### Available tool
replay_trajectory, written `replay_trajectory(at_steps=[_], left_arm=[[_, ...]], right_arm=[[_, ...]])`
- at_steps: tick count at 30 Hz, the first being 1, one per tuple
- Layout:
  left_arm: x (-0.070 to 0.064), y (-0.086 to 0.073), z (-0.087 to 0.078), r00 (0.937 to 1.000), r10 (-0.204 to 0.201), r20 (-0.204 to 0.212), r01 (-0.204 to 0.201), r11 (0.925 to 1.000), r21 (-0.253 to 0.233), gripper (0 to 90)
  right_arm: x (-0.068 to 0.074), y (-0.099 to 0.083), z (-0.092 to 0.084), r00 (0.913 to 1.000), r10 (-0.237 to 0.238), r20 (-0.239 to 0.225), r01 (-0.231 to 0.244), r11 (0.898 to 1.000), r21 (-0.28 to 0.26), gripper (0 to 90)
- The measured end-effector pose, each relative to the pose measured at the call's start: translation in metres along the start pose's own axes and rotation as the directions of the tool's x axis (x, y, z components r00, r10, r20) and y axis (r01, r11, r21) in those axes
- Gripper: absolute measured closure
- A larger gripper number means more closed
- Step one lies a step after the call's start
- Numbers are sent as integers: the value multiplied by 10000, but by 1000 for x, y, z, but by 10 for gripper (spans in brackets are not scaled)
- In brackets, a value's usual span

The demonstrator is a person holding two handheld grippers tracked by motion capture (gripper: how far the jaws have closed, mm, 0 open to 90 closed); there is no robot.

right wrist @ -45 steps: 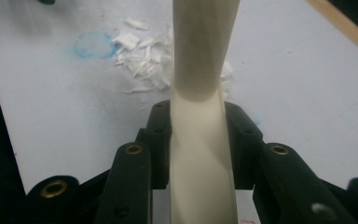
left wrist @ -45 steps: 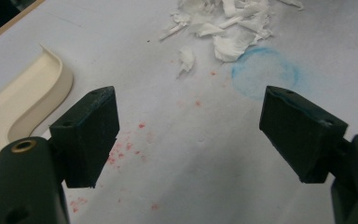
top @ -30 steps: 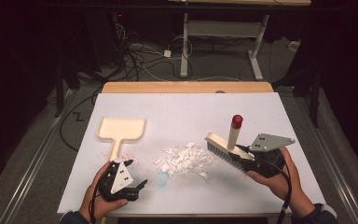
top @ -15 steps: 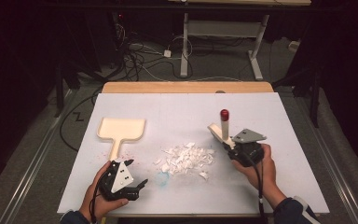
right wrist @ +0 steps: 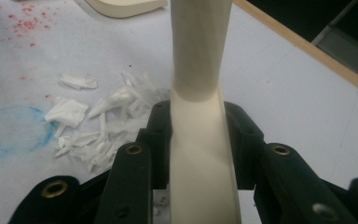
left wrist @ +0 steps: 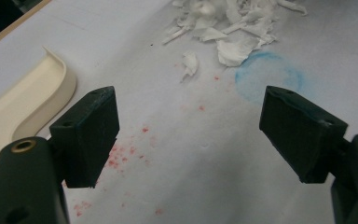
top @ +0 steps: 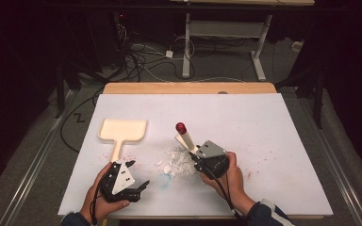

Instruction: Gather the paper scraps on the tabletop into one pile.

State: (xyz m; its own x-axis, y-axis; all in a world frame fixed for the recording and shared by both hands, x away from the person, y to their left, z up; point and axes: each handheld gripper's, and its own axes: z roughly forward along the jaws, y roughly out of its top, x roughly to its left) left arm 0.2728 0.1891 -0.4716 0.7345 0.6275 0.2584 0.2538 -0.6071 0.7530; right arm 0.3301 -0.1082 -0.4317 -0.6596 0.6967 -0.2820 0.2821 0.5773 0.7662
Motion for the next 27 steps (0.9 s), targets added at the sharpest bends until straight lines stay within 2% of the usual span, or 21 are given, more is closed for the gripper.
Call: replay_trajectory(at_steps=[2,3,4,7,9,11,14,17,19,22,25,27], left_arm=[[1,0,-1,10000,-15,-8,15,10000,-4,188],[1,0,-1,10000,-54,-13,54,10000,-26,188],[1,-1,-1,10000,-72,-25,72,10000,-19,188],[2,-1,-1,10000,-78,-16,78,10000,-16,188],[2,-1,-1,9999,-107,9,107,9999,-46,188],[3,-1,1,10000,-90,-13,90,10000,16,188],[4,-1,2,10000,-86,19,86,9999,51,188],[3,-1,2,9999,-101,52,100,9999,56,188],[3,-1,3,10000,-84,54,83,9999,64,188],[4,-1,3,9999,-119,67,119,9999,65,188],[4,-2,2,9999,-101,83,100,9999,64,188],[4,-2,2,9998,-158,99,158,9999,35,188]], right_arm=[[-3,1,-1,9998,-206,40,206,9998,-8,683],[-15,2,-4,10000,18,-45,-19,9999,-123,685],[-15,2,-4,10000,18,-45,-19,9999,-123,685],[-39,5,-11,10000,-6,75,8,9997,-253,685],[-58,6,-15,10000,55,-13,-55,9993,-369,684],[-77,9,-18,9985,542,-78,-546,9968,-583,685],[-96,12,-16,9963,850,141,-834,9928,-856,684],[-106,14,-3,9966,722,406,-675,9918,-1084,685],[-110,15,12,9976,439,544,-377,9933,-1090,685],[-112,13,38,9966,176,809,-101,9957,-924,685],[-112,12,62,9916,-345,1245,429,9969,-657,685],[-110,12,74,9921,-564,1123,634,9962,-596,685]])
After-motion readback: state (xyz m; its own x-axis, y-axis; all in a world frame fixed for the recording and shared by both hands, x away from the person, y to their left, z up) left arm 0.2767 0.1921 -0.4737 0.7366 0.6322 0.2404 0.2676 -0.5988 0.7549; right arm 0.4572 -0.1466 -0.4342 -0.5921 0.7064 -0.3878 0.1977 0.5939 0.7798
